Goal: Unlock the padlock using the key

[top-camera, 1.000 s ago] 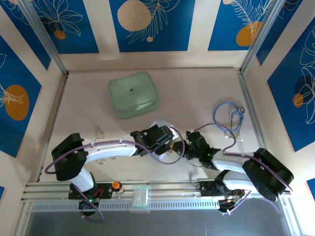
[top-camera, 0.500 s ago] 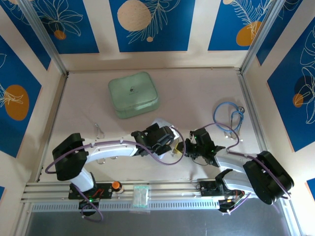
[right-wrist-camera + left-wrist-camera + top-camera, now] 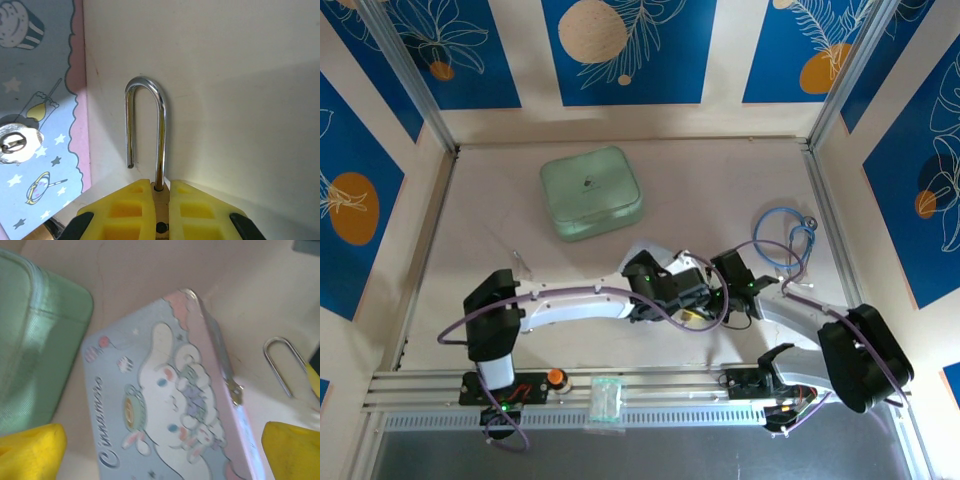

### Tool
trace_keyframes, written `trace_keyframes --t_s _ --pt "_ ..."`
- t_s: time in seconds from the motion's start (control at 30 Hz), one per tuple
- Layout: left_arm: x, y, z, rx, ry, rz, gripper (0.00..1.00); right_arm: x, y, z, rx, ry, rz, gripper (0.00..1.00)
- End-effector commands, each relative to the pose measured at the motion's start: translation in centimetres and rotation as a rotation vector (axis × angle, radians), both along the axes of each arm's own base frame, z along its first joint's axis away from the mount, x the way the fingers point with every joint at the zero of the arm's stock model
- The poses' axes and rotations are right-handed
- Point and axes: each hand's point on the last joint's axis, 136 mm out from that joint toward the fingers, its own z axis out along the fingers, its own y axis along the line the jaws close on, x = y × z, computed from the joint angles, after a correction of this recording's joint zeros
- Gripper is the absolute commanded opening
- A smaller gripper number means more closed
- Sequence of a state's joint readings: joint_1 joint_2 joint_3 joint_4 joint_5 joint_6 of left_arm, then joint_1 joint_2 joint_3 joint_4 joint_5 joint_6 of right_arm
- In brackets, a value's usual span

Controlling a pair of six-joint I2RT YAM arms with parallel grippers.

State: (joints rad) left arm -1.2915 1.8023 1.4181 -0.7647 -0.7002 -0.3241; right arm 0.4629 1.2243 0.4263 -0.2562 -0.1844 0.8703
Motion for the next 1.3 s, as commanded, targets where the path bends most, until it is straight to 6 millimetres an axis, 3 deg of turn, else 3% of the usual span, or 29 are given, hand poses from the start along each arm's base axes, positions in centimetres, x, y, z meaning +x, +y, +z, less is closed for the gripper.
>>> trace_keyframes --t_s 0.0,0.13,0.23,0.4,0.63,0.9,1.0,1.17,1.27 --pt "-1.2 3.4 -2.6 0.113 0.042 0.147 0.99 -1.5 -1.2 -0.8 -0.062 0.073 0.051 0.05" --pt "-2.6 4.5 -4.1 0.115 0.088 0.17 0.99 -1.1 -1.2 -0.9 -0.057 0.073 0.057 0.05" --pt "-2.9 6.3 -3.9 0.162 0.054 0.197 0.99 -1.0 -1.0 -0.9 -0.051 0.079 0.068 0.06" --pt "-1.7 10.1 -3.4 0.265 -0.01 0.257 0.99 -0.7 -1.3 -0.7 -0.083 0.09 0.089 0.12" --pt "0.0 13.3 -3.4 0.197 -0.001 0.321 0.99 -0.5 -2.9 0.0 -0.178 0.103 0.107 0.14" --pt "3.1 13.4 -3.9 0.106 -0.015 0.306 1.0 0.1 -3.6 0.6 -0.244 0.104 0.104 0.27" --pt "3.4 13.0 -2.8 0.076 -0.032 0.281 0.99 0.3 -4.5 1.2 -0.308 0.095 0.107 0.38" --pt "2.7 12.0 -0.3 -0.079 -0.028 0.243 0.99 0.8 -4.8 1.7 -0.333 0.071 0.11 0.46" --pt "2.6 11.8 1.9 -0.225 -0.034 0.224 0.99 2.6 -4.6 3.3 -0.33 -0.033 0.088 0.65"
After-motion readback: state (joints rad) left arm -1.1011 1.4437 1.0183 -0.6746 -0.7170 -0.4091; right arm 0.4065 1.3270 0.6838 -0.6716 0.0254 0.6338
